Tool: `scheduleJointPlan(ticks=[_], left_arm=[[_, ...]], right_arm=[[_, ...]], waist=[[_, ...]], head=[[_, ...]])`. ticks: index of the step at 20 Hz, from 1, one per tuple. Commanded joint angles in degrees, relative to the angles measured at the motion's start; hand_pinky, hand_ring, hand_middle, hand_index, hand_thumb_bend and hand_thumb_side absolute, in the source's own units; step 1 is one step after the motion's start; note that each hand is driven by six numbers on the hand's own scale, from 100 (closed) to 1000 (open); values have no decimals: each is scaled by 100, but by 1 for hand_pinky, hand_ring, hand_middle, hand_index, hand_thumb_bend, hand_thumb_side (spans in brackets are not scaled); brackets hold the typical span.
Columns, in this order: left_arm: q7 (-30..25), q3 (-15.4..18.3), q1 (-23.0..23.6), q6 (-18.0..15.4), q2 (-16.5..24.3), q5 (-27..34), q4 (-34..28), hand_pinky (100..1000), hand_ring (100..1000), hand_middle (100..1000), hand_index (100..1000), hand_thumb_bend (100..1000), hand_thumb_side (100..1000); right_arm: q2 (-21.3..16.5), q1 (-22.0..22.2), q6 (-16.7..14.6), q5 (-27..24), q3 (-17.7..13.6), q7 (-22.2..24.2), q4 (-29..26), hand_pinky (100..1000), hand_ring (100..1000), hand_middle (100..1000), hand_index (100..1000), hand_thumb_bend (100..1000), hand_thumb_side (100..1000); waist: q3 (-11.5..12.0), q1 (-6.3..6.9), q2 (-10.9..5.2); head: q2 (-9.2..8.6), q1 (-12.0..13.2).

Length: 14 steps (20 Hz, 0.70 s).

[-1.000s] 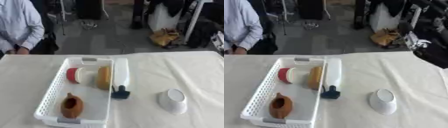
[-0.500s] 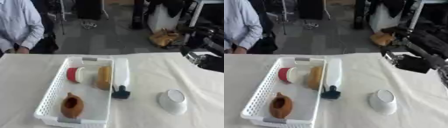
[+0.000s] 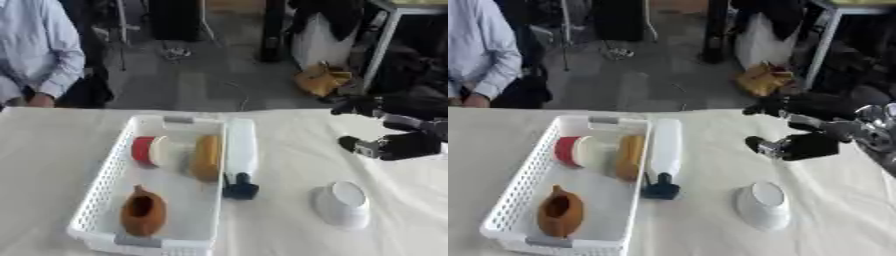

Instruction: Pick up objects on the table and place them in the box.

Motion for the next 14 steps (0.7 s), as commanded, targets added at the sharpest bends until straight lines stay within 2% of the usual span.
scheduleJointPlan(ticks=[1, 2, 3, 6, 8, 11, 13, 14], left_arm=[[-33, 7, -47, -4, 171, 31, -85, 988, 974, 925, 956, 100, 1000], [-35, 7, -48, -4, 169, 33, -85, 988, 974, 925, 956, 100, 1000], [-38, 7, -49, -4, 168, 33, -85, 988, 974, 923, 955, 100, 1000], [-52, 5, -54, 1, 158, 39, -85, 987, 975, 919, 952, 100, 1000], [-63, 4, -55, 4, 151, 42, -85, 987, 975, 917, 951, 100, 1000], [-84, 2, -56, 12, 142, 47, -85, 987, 975, 915, 948, 100, 1000], [-91, 7, -51, 21, 138, 51, -85, 987, 974, 914, 946, 100, 1000], [-95, 7, -52, 23, 138, 53, -85, 987, 974, 912, 944, 100, 1000]], right_arm=[[-248, -139, -111, -83, 46, 186, 291, 905, 997, 941, 1000, 412, 1000], [-236, -152, -130, -84, 52, 209, 358, 905, 997, 941, 1000, 412, 1000], [-227, -141, -140, -95, 65, 235, 429, 920, 1000, 960, 1000, 491, 1000], [-192, -55, -152, -324, 167, 512, 748, 961, 1000, 997, 1000, 576, 1000], [-160, -48, -152, -412, 172, 645, 851, 951, 1000, 973, 1000, 592, 1000], [-120, -8, -89, -487, 146, 550, 972, 939, 1000, 960, 1000, 582, 1000], [-91, 67, -72, -540, 146, 464, 1025, 957, 1000, 983, 1000, 595, 1000], [-81, 95, -71, -540, 155, 441, 1034, 1000, 1000, 1000, 1000, 634, 1000]], waist=[[-6, -5, -101], [-7, -5, -100], [-4, -2, -96], [20, 13, -83], [19, 23, -77], [19, 33, -70], [22, 45, -64], [24, 50, -62]], head=[[42, -32], [44, -35], [47, -42], [75, -82], [83, -92], [88, -112], [79, -118], [78, -118]])
